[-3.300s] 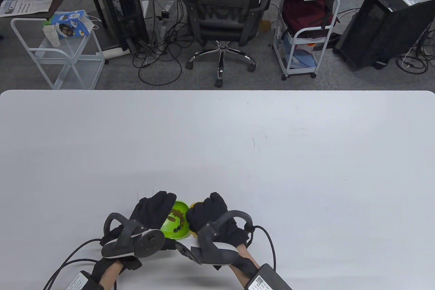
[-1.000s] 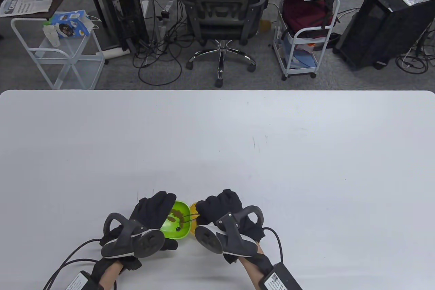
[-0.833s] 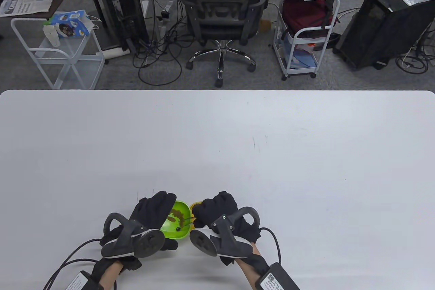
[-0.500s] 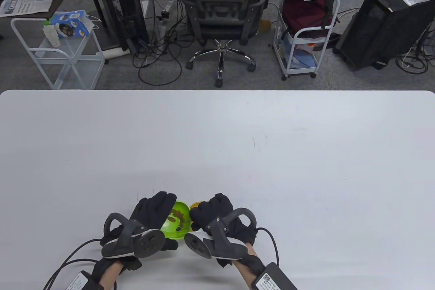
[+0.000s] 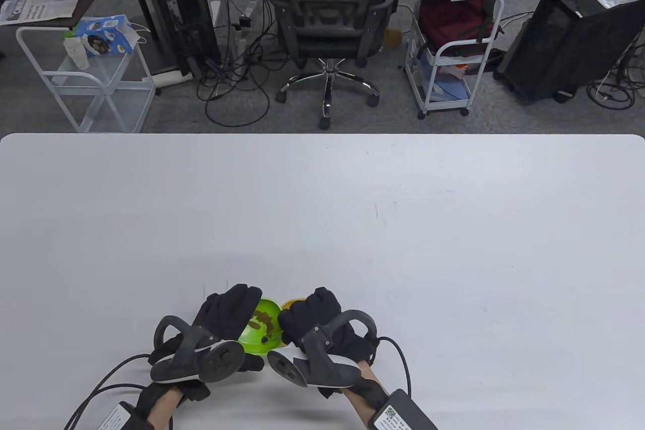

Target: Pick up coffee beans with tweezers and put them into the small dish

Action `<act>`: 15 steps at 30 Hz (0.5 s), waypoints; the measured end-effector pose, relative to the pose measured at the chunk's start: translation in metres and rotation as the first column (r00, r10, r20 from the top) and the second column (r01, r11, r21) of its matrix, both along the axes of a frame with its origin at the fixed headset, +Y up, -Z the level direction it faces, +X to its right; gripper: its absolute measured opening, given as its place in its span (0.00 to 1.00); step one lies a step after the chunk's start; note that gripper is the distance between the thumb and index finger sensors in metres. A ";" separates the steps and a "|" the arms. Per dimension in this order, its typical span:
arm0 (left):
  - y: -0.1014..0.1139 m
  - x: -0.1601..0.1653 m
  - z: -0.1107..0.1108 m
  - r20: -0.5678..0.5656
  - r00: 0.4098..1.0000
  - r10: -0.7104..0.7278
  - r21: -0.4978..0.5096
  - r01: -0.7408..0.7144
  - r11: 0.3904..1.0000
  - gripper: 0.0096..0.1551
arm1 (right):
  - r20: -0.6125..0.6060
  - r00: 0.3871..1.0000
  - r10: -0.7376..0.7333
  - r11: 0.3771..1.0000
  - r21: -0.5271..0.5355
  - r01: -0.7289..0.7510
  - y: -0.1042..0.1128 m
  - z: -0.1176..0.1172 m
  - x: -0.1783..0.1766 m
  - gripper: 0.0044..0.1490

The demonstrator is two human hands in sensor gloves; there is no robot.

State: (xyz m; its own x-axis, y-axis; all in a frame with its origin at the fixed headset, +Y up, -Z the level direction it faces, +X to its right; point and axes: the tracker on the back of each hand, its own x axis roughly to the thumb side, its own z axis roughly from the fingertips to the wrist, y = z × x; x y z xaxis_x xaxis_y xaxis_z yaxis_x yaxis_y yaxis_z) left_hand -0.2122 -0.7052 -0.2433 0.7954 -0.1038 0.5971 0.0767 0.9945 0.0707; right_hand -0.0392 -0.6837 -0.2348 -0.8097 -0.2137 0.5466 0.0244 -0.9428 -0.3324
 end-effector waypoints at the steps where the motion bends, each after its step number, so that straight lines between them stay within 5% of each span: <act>1: 0.000 0.000 0.000 0.000 1.000 0.000 0.000 0.000 1.000 0.73 | 0.001 1.000 0.002 1.000 0.002 -0.002 0.001 0.000 0.000 0.26; 15: 0.000 0.000 0.000 0.000 1.000 0.000 0.001 0.000 1.000 0.73 | 0.012 0.999 0.043 0.999 0.004 -0.043 0.002 0.001 -0.003 0.26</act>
State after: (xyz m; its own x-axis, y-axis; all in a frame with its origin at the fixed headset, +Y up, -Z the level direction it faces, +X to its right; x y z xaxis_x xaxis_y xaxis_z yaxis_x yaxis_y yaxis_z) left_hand -0.2122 -0.7055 -0.2432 0.7954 -0.1046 0.5970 0.0768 0.9945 0.0718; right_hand -0.0419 -0.6816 -0.2337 -0.8058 -0.2507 0.5364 0.0690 -0.9395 -0.3355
